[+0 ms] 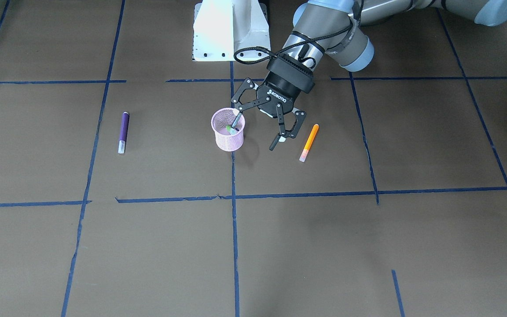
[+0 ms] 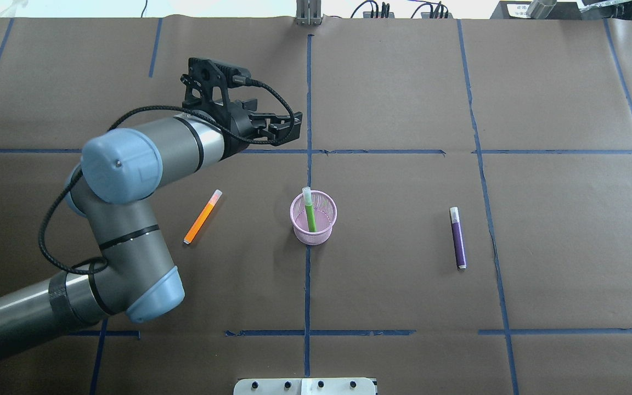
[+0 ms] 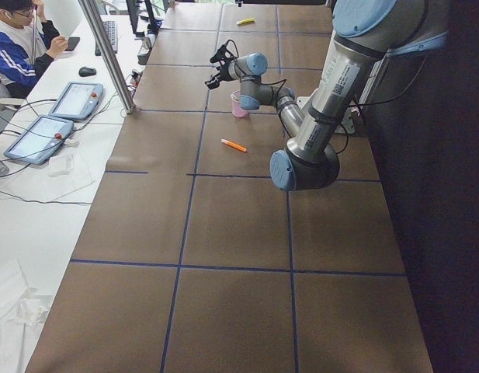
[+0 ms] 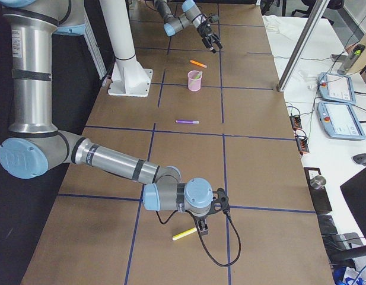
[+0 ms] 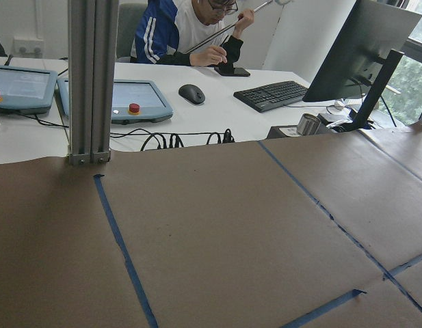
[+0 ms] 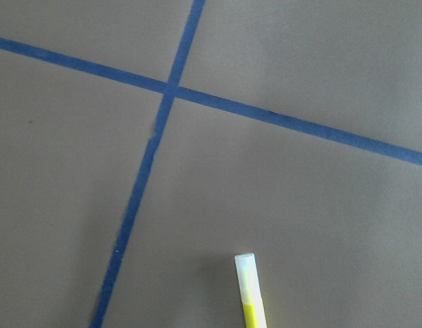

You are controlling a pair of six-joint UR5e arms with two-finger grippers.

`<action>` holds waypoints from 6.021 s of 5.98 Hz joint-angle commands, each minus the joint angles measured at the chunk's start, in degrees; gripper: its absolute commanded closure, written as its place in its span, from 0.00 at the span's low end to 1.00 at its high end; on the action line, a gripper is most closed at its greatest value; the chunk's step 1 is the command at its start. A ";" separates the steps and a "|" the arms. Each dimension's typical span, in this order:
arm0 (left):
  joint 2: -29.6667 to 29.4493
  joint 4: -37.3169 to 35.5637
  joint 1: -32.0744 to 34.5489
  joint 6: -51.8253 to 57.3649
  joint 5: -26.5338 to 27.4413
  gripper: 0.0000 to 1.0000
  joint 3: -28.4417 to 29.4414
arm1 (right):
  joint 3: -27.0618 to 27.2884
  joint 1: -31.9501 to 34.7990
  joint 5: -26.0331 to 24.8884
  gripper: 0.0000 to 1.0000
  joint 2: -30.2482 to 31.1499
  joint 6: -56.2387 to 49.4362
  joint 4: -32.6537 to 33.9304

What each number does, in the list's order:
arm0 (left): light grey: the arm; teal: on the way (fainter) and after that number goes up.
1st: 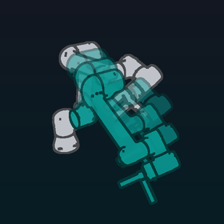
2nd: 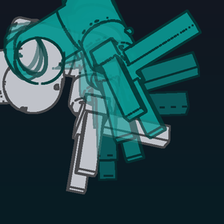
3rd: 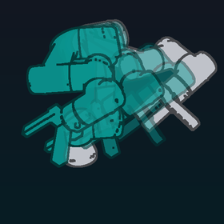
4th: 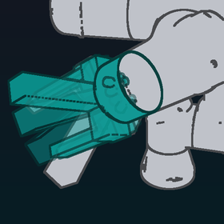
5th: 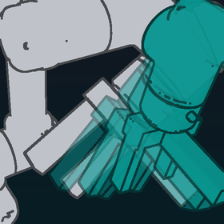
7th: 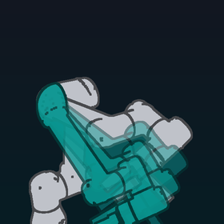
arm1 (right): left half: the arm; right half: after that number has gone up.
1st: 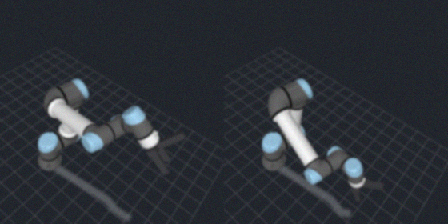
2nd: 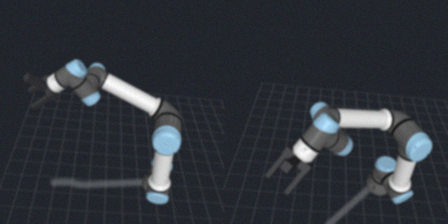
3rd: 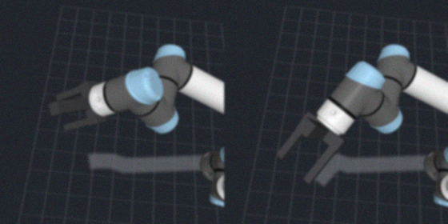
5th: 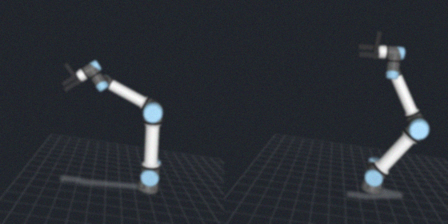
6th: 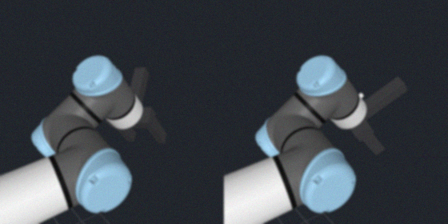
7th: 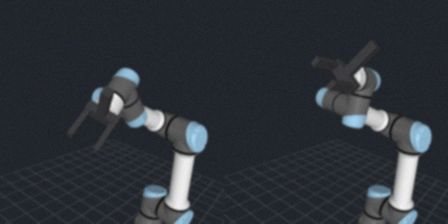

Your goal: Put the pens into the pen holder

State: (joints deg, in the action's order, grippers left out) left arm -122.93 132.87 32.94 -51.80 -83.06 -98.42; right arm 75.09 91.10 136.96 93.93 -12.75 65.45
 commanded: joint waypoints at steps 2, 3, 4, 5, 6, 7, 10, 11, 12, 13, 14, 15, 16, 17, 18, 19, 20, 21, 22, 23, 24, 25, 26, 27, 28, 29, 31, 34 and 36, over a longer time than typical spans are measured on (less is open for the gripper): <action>0.15 -17.62 5.20 -0.50 -13.15 0.00 -3.61 | -5.74 -3.10 -1.86 0.00 0.03 0.53 -6.21; 0.15 -17.64 5.21 -0.50 -13.18 0.00 -3.53 | -6.88 -4.42 -5.27 0.00 0.03 0.53 -8.56; 0.15 -17.64 5.12 -0.50 -13.18 0.00 -3.53 | -8.19 -4.96 -5.30 0.01 -0.15 0.62 -10.33; 0.15 -17.64 5.12 -0.41 -13.18 0.00 -3.44 | -8.29 -5.75 -5.22 0.01 -0.32 0.62 -10.43; 0.15 -17.55 5.12 -0.32 -13.18 0.00 -3.36 | -8.38 -6.36 -4.78 0.01 -0.67 0.27 -10.43; 0.23 -17.20 5.12 -0.32 -13.18 0.00 -2.92 | -8.90 -6.63 -4.78 0.01 -1.90 -1.56 -10.43; 0.24 -17.03 5.12 -0.32 -13.18 0.00 -2.83 | -15.13 -6.63 -2.76 0.01 -3.57 -3.51 -15.16; 0.24 -17.03 5.12 -0.24 -13.18 0.00 -2.83 | -15.84 -6.63 -2.76 0.01 -3.67 -3.51 -15.18; 0.32 -17.03 5.12 -0.15 -13.18 0.00 -2.83 | -16.03 -6.81 -3.02 0.02 -4.54 -3.16 -15.00; 0.76 -16.94 5.12 0.03 -13.18 0.00 -2.74 | -15.94 -6.90 -2.93 0.05 -4.98 -2.81 -14.92; 1.02 -16.94 5.21 0.03 -13.18 0.00 -2.74 | -15.85 -7.24 -2.84 0.10 -5.07 -1.94 -14.91; 1.03 -16.85 5.21 0.03 -13.18 0.00 -2.74 | -15.85 -7.86 -2.84 0.17 -5.07 -0.89 -14.91; 1.11 -16.41 5.29 0.03 -13.18 0.00 -2.74 | -15.68 -8.30 -2.84 0.18 -5.07 -0.62 -15.00; 1.11 -16.41 5.38 0.03 -13.27 0.00 -2.74 | -15.68 -8.56 -2.84 0.19 -5.07 -0.53 -15.00; 1.11 -16.41 5.38 0.03 -13.18 0.00 -2.65 | -15.42 -8.57 -2.84 0.28 -5.07 -0.44 -14.92; 1.11 -16.41 5.38 0.03 -13.27 0.00 -2.65 | -15.24 -8.57 -2.76 0.47 -5.07 -0.52 -15.00; 1.11 -16.41 5.38 0.03 -13.27 0.00 -2.65 | -15.24 -8.57 -2.76 0.74 -4.99 -0.61 -15.18; 1.11 -16.41 5.38 -0.15 -13.18 0.00 -2.65 | -15.24 -8.57 -2.67 0.92 -4.98 -0.87 -15.18; 1.03 -16.41 5.38 -0.06 -13.27 0.00 -2.65 | -15.15 -8.57 -2.41 1.00 -4.90 -0.70 -15.27; 1.03 -16.41 5.38 -0.23 -13.27 0.00 -2.65 | -13.76 -8.48 0.03 1.00 -4.81 -0.53 -15.18; 1.03 -16.41 5.30 -0.32 -13.18 0.00 -2.65 | -11.39 -8.39 3.19 1.00 -4.29 -0.44 -14.66; 1.03 -16.41 5.29 -0.50 -13.18 0.00 -2.65 | -11.28 -7.61 4.79 1.00 -4.72 -0.44 -14.91; 1.03 -16.41 5.29 -0.50 -13.18 0.00 -2.65 | -11.11 -5.42 6.63 1.00 -5.50 0.09 -15.00; 1.03 -16.50 5.29 -0.33 -13.18 0.00 -2.56 | -9.10 -4.10 8.13 1.00 -6.47 2.96 -15.00; 1.20 -17.19 5.29 -0.06 -13.36 0.00 -2.30 | -5.52 -3.65 8.93 1.00 -6.74 9.34 -15.26; 2.33 -17.46 4.86 -0.06 -13.45 0.00 -2.30 | -1.74 -3.30 9.02 1.00 -6.66 13.23 -15.35; 3.92 -17.46 4.59 0.11 -15.27 0.00 -1.69 | 8.70 -3.03 8.93 1.00 -6.65 24.82 -15.44; 4.98 -17.64 4.59 0.12 -19.41 0.00 0.15 | 28.12 -5.99 4.04 1.00 -7.79 53.43 -15.62; 6.56 -17.64 4.68 0.20 -21.17 0.00 0.42 | 39.20 -19.39 -11.37 1.00 -7.97 70.06 -16.14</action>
State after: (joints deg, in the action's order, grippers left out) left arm -117.05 115.23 37.54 -51.65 -103.21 -98.17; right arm 108.70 78.38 133.39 86.04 48.93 49.68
